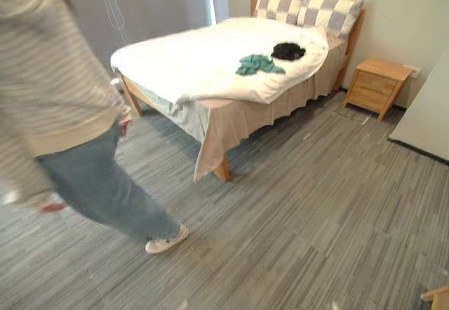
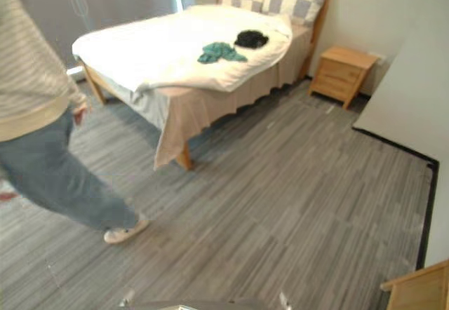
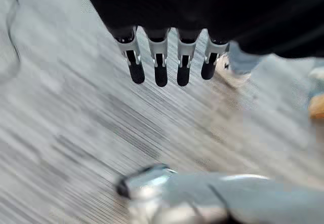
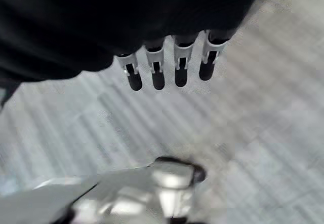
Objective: Tidy up the quilt and then pick up the clothes from the bed and put them into the laundry hamper.
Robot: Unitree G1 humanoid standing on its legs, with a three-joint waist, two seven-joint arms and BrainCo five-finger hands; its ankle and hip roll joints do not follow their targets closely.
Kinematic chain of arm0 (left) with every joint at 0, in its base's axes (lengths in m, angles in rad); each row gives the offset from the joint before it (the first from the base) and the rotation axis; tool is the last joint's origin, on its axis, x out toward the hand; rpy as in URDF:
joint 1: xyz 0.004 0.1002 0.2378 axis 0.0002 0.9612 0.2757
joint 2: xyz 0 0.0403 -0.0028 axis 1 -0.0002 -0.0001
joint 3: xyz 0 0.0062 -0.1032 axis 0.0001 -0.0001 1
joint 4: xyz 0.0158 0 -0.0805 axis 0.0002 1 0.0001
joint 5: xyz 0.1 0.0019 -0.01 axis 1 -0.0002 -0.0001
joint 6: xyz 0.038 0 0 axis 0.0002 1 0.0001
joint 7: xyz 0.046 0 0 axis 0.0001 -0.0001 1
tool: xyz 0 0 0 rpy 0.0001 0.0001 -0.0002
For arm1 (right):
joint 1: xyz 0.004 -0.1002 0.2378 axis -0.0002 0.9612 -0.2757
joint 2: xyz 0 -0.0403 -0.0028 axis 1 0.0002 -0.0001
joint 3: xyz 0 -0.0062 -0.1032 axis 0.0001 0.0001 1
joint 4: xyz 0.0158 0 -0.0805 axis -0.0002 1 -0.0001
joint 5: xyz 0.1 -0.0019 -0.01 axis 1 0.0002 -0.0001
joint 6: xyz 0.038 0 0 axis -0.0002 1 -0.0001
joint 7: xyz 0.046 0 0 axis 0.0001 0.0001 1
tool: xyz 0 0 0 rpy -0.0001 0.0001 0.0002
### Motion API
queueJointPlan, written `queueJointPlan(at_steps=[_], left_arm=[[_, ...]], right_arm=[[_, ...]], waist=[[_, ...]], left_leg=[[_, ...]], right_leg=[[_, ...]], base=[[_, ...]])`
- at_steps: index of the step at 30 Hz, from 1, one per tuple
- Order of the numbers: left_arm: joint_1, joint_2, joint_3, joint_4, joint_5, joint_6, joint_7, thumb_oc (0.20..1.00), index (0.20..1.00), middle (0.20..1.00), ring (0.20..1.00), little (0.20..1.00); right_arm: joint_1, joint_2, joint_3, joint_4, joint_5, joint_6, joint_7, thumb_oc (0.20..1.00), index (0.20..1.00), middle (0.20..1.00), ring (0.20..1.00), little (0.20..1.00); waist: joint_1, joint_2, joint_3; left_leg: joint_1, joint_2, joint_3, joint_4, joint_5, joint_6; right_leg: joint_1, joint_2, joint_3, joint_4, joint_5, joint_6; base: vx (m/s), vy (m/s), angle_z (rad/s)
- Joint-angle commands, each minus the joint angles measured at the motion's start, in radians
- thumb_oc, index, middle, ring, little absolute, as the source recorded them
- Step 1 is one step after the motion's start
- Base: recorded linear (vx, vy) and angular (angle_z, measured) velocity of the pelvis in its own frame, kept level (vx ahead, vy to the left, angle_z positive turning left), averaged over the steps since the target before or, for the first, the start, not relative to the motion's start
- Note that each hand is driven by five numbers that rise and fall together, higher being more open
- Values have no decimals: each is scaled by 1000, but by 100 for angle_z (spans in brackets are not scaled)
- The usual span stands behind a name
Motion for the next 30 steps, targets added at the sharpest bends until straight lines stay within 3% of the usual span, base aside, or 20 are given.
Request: queueJointPlan(at_steps=[1, 3, 6, 9, 12, 14, 15, 16, 17, 20, 22, 24, 25, 26, 27, 28, 30], left_arm=[[-150, 20, -17, 65, 68, -16, 55, 1000, 1000, 1000, 1000, 1000], [-162, 26, -20, 54, 66, -18, 59, 1000, 1000, 1000, 1000, 1000], [-188, 41, -16, 15, 33, -24, 58, 1000, 1000, 1000, 1000, 1000], [-209, 43, -54, -7, 64, -26, 52, 1000, 1000, 1000, 1000, 1000], [-214, 51, -92, -29, 93, -33, 42, 1000, 1000, 1000, 1000, 1000], [-215, 54, -99, -37, 95, -40, 38, 1000, 1000, 1000, 1000, 1000], [-217, 52, -93, -25, 91, -43, 37, 1000, 1000, 1000, 1000, 1000], [-216, 52, -93, -24, 91, -43, 38, 1000, 1000, 1000, 1000, 1000], [-216, 52, -83, 3, 106, -41, 45, 1000, 1000, 1000, 1000, 1000], [-209, 51, -79, 34, 135, -39, 44, 1000, 1000, 1000, 1000, 1000], [-195, 52, -76, 49, 154, -39, 40, 1000, 1000, 1000, 1000, 1000], [-188, 44, -66, 52, 148, -34, 42, 1000, 1000, 1000, 1000, 1000], [-192, 47, -61, 49, 143, -30, 48, 1000, 1000, 1000, 1000, 1000], [-207, 54, -49, 16, 106, -30, 62, 1000, 1000, 1000, 1000, 1000], [-208, 55, -49, 16, 106, -30, 62, 1000, 1000, 1000, 1000, 1000], [-222, 60, -43, 2, 80, -27, 77, 1000, 1000, 1000, 1000, 1000], [-236, 55, -30, 4, 49, -27, 95, 1000, 1000, 1000, 1000, 1000]], right_arm=[[-147, -21, 14, 56, -8, 3, -48, 1000, 1000, 1000, 1000, 1000], [-155, -24, 12, 58, -7, 2, -49, 1000, 1000, 1000, 1000, 1000], [-171, -24, 11, 40, -1, 0, -52, 1000, 1000, 1000, 1000, 1000], [-178, -34, 5, 35, -5, 1, -46, 1000, 1000, 1000, 1000, 1000], [-171, -37, -22, 26, 27, -1, -43, 1000, 1000, 1000, 1000, 1000], [-167, -38, -33, 21, 39, -6, -49, 1000, 1000, 1000, 1000, 1000], [-163, -39, -43, 20, 56, -11, -56, 1000, 1000, 1000, 1000, 1000], [-163, -40, -43, 20, 56, -11, -57, 1000, 1000, 1000, 1000, 1000], [-163, -37, -52, 20, 68, -14, -60, 1000, 1000, 1000, 1000, 1000], [-148, -38, -53, 26, 62, -13, -55, 1000, 1000, 1000, 1000, 1000], [-128, -49, -46, 40, 49, -14, -43, 1000, 1000, 1000, 1000, 1000], [-133, -70, -42, 54, 35, -14, -36, 1000, 1000, 1000, 1000, 1000], [-139, -82, -34, 60, 28, -14, -39, 1000, 1000, 1000, 1000, 1000], [-149, -105, -30, 46, 28, -15, -52, 1000, 1000, 1000, 1000, 1000], [-149, -104, -30, 46, 28, -15, -52, 1000, 1000, 1000, 1000, 1000], [-171, -114, -26, 36, 27, -13, -59, 1000, 1000, 1000, 1000, 1000], [-207, -124, -3, 32, 15, -7, -65, 1000, 1000, 1000, 1000, 1000]], waist=[[-21, -33, 104], [-20, -37, 115], [-18, -34, 151], [-38, -18, 191], [-64, 4, 209], [-87, -3, 208], [-110, -18, 203], [-113, -12, 205], [-141, -15, 204], [-162, 3, 198], [-164, 13, 182], [-167, 45, 185], [-159, 49, 187], [-120, 22, 218], [-125, 18, 215], [-104, -9, 237], [-60, -41, 254]], left_leg=[[169, 29, 25, -227, 33, -90], [159, 26, 27, -227, 32, -82], [152, 29, 29, -227, 26, -64], [195, 25, 42, -227, 3, -49], [236, 46, 37, -227, -16, -59], [257, 44, 29, -227, -43, -79], [280, 40, 20, -227, -70, -104], [283, 46, 19, -227, -72, -106], [317, 63, 17, -227, -100, -138], [362, 85, 20, -227, -136, -159], [402, 90, 3, -227, -129, -160], [384, 132, 1, -88, -39, -177], [313, 143, -19, 43, 58, -195], [149, 141, -66, 362, 198, -211], [142, 136, -72, 363, 202, -211], [74, 127, -69, 466, 213, -203], [-28, 105, -48, 515, 153, -179]], right_leg=[[171, -142, -39, -307, 123, 210], [141, -141, -33, -265, 115, 211], [37, -140, -35, -84, 101, 234], [-70, -170, -43, 139, 184, 282], [-159, -204, -83, 245, 207, 279], [-170, -219, -115, 121, 194, 265], [-169, -237, -137, -81, 203, 259], [-158, -231, -144, -93, 207, 258], [-208, -257, -157, -232, 264, 274], [-234, -264, -166, -275, 292, 284], [-218, -250, -188, -253, 299, 268], [-191, -200, -198, -224, 280, 233], [-156, -176, -214, -236, 269, 206], [-71, -162, -226, -276, 240, 155], [-75, -169, -229, -276, 242, 155], [-37, -173, -225, -298, 228, 137], [27, -168, -192, -330, 189, 132]], base=[[12, 42, -1], [-30, 37, -47], [-70, 54, -21], [54, 88, -11], [233, 22, -10], [451, -155, 16], [421, -185, 2], [622, -302, 6], [353, -164, 6], [535, -217, 4], [520, -182, 8], [370, -194, 10], [484, -478, -6], [333, -399, -14], [272, -381, -19], [212, -193, -20], [435, -188, -45]])
